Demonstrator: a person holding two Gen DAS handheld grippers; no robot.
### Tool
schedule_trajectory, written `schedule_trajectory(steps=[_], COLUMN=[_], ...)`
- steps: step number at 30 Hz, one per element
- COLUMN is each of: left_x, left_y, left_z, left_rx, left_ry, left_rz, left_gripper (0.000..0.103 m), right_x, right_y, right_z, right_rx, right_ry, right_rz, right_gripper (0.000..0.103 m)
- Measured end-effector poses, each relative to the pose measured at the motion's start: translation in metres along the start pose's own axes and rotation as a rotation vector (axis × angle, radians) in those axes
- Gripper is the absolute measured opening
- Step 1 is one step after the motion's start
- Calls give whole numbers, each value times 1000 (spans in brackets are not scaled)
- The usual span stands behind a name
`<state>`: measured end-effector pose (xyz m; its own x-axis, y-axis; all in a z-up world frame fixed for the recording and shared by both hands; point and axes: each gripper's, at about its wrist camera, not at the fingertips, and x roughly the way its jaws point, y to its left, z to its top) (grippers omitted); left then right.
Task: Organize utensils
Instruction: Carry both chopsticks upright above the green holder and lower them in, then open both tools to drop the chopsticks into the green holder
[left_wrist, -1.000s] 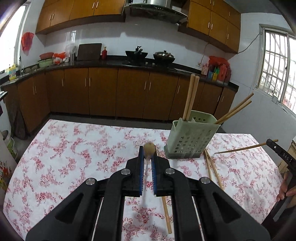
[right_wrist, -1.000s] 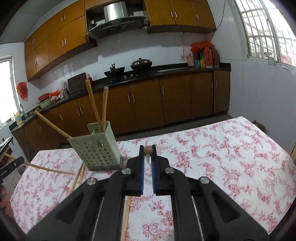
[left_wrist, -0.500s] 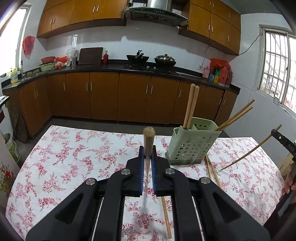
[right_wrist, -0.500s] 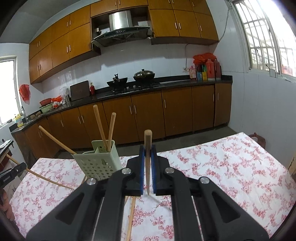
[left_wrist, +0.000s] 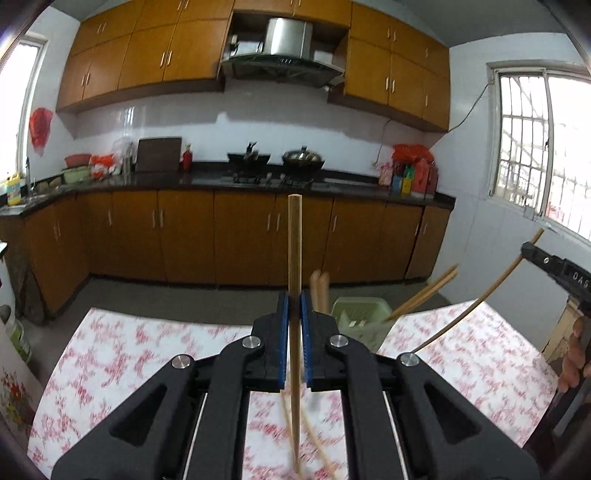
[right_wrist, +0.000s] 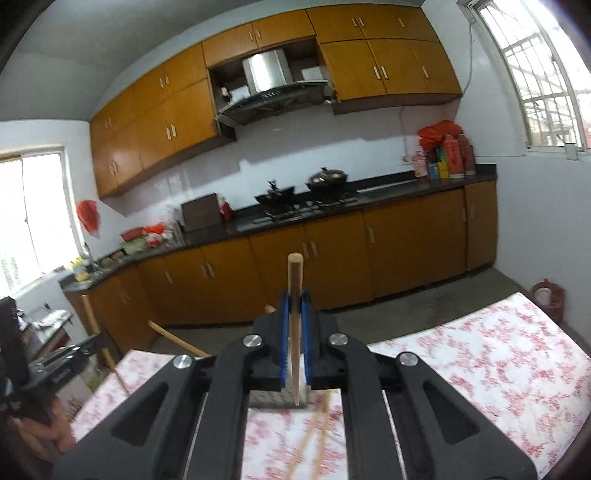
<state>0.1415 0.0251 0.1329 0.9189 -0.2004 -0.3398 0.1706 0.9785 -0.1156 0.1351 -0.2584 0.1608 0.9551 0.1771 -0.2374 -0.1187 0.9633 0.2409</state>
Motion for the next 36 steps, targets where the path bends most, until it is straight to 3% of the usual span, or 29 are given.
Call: schedule_trajectory(steps=[10,15,25,36], left_x=[24,55,101,110], left_y=[-35,-45,-41,-36], left_z=[58,63,39,26], left_rx=[-58,-83,-112,-120], left_ry=[-188,-247,-218,-175], left_rz=[14,36,66,72], left_gripper=[7,7,7,8], right_x=[30,67,121,127], right_y=[36,32,21,25], right_z=[27,22,-2,-12], right_rx=[-63,-62,-20,-33], right_ry=[-62,-40,40,67], right_rz=[21,0,-13,-14], right_gripper=[8,8,8,10])
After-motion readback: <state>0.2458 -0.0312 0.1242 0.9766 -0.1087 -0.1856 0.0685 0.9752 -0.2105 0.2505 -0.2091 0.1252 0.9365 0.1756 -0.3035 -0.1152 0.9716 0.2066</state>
